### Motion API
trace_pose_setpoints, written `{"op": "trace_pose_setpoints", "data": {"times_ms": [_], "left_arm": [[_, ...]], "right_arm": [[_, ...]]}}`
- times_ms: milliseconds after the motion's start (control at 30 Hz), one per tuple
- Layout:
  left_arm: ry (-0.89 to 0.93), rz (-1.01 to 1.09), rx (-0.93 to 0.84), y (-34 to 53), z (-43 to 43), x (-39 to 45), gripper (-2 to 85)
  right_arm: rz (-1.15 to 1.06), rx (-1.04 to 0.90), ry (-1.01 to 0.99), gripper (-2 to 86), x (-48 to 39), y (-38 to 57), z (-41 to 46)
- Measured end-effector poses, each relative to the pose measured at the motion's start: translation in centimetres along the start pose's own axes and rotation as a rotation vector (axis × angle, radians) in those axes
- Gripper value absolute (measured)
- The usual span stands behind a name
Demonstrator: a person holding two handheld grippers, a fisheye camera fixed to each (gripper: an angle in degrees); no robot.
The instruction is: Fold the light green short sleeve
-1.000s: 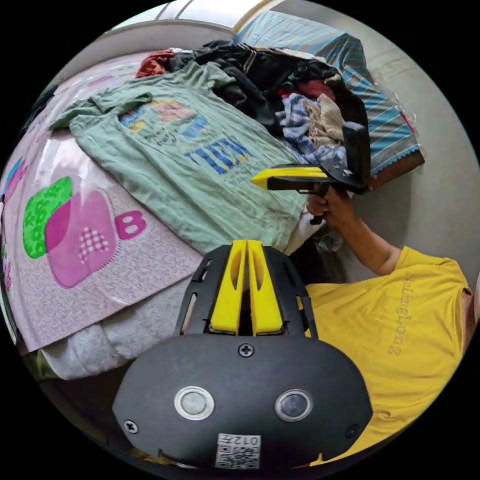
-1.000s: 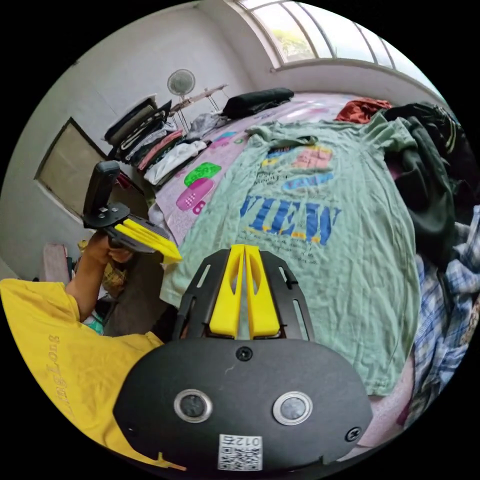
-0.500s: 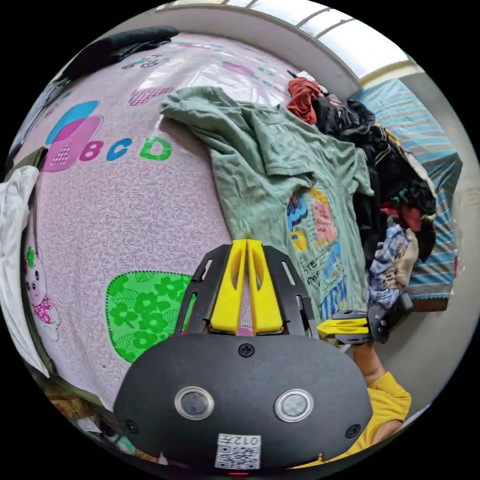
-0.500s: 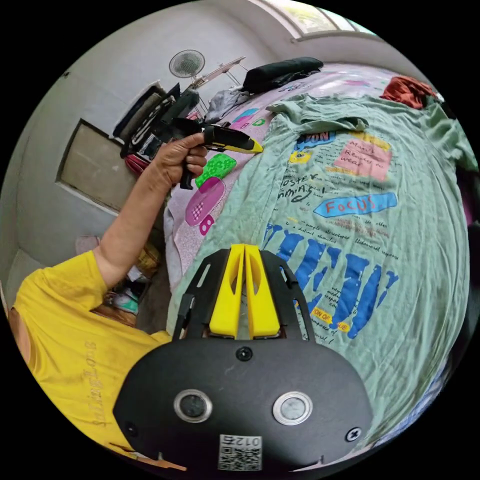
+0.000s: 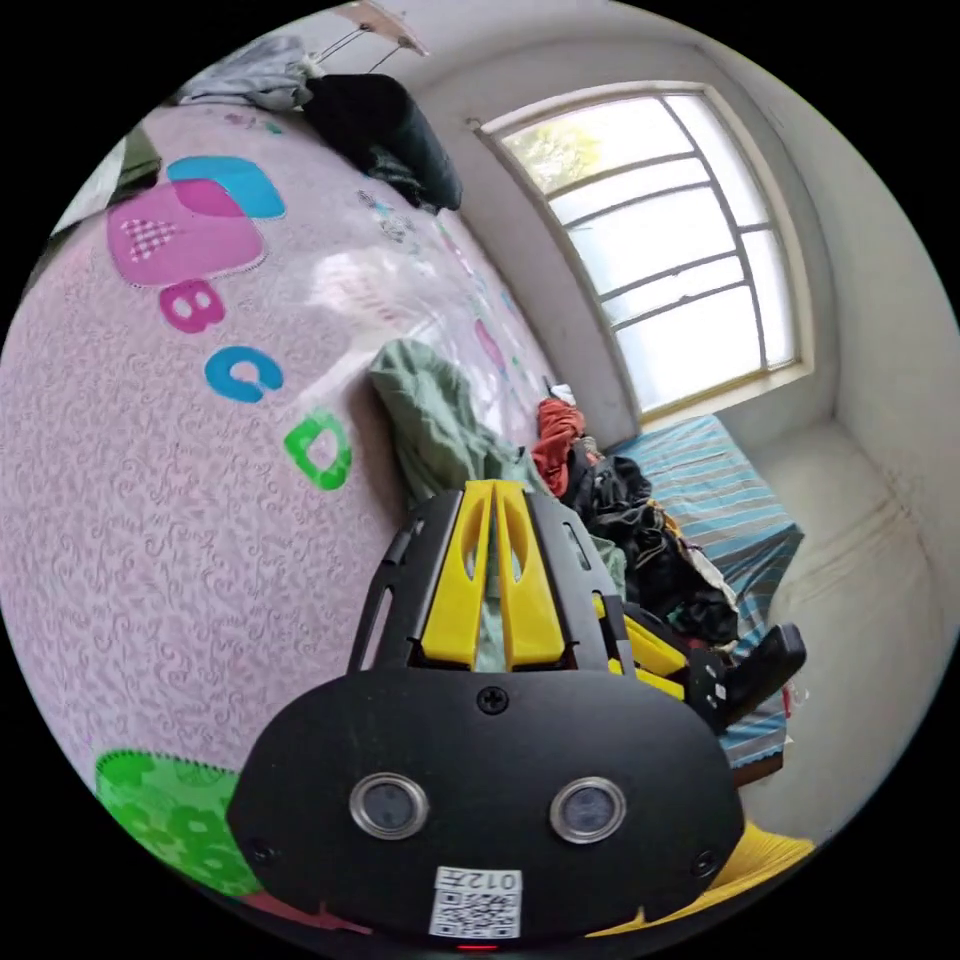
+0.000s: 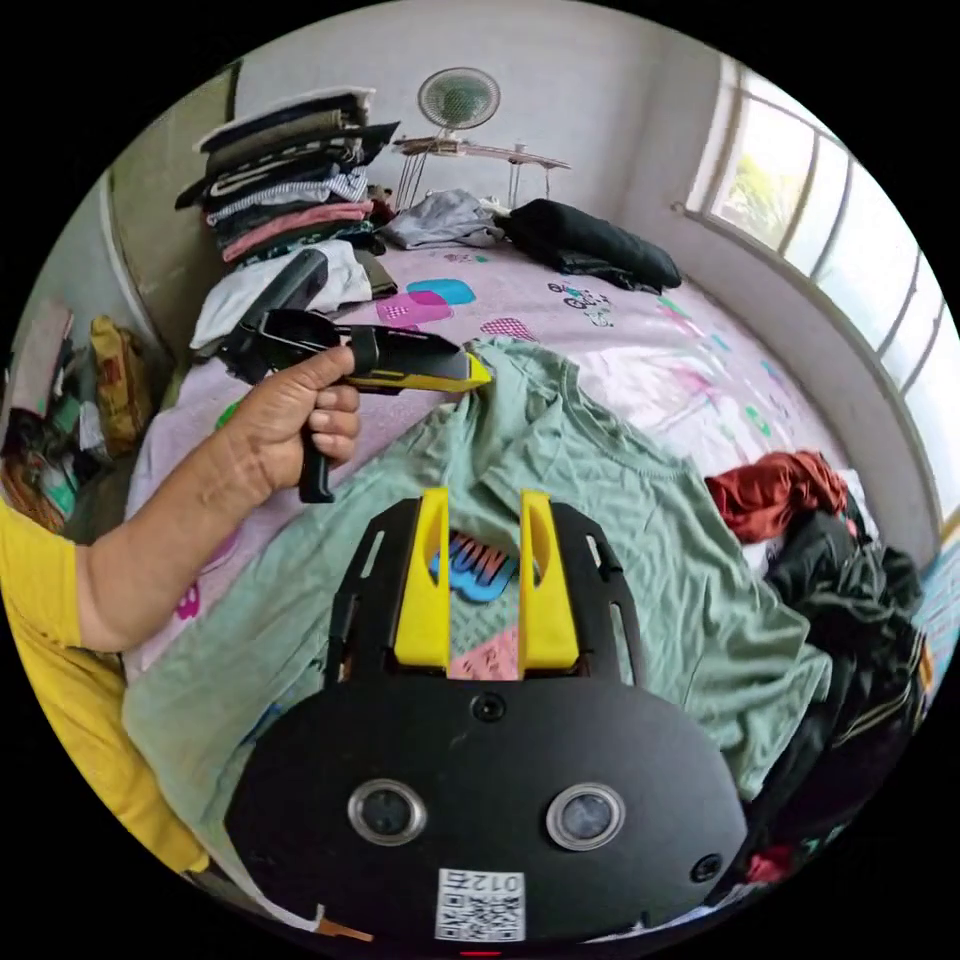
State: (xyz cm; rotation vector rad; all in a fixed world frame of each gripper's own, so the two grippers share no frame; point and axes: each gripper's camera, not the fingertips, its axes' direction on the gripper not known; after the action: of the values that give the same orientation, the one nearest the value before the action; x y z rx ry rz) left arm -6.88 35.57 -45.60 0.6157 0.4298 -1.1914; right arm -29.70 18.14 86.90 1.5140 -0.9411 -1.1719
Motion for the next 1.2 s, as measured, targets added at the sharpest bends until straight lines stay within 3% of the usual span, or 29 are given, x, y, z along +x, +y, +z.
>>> {"op": "trace_pose_setpoints", "data": {"times_ms": [100, 333, 533, 667, 833, 900, 1000, 1067, 1133, 1200], "left_arm": [[-0.089, -0.006, 0.021, -0.7, -1.4, -0.8, 0.5], [-0.012, -0.056, 0.011, -1.5, -1.4, -3.3, 0.5], [-0.159, 0.08, -0.244, -2.5, 3.8, -0.9, 0.4], [-0.185, 0.097, -0.235, -2.4, 4.8, -0.3, 0.4], [-0.204, 0.091, -0.324, -2.8, 7.1, -0.9, 0.4], [-0.207, 0.072, -0.304, -2.9, 7.1, -0.9, 0.4], [-0.233, 0.151, -0.095, -2.9, 4.4, 1.7, 0.4], [-0.212, 0.238, 0.01, -2.6, 3.1, 3.6, 0.4], [-0.227, 0.29, -0.162, -3.0, 5.5, 4.6, 0.4], [-0.232, 0.298, -0.318, -3.0, 8.2, 4.4, 0.4]], "right_arm": [[-0.08, -0.058, 0.015, 9.8, 0.2, -1.5, 6.0], [-0.042, -0.162, 0.233, 4.1, 4.3, -0.1, 13.6], [0.145, -0.122, 0.167, 2.9, 16.5, 0.9, 12.1], [0.432, -0.131, 0.024, 3.0, 29.9, 5.0, 13.2], [0.59, -0.224, -0.149, 3.4, 37.9, 10.5, 19.6], [0.59, -0.269, -0.157, 3.8, 38.8, 11.6, 21.9], [0.618, -0.257, -0.129, 5.7, 40.6, 12.8, 22.5], [0.647, -0.147, 0.005, 6.6, 41.7, 13.2, 19.9], [0.559, -0.01, 0.13, 5.6, 40.1, 12.3, 17.3], [0.386, 0.054, 0.103, 5.3, 37.3, 10.0, 17.3]]}}
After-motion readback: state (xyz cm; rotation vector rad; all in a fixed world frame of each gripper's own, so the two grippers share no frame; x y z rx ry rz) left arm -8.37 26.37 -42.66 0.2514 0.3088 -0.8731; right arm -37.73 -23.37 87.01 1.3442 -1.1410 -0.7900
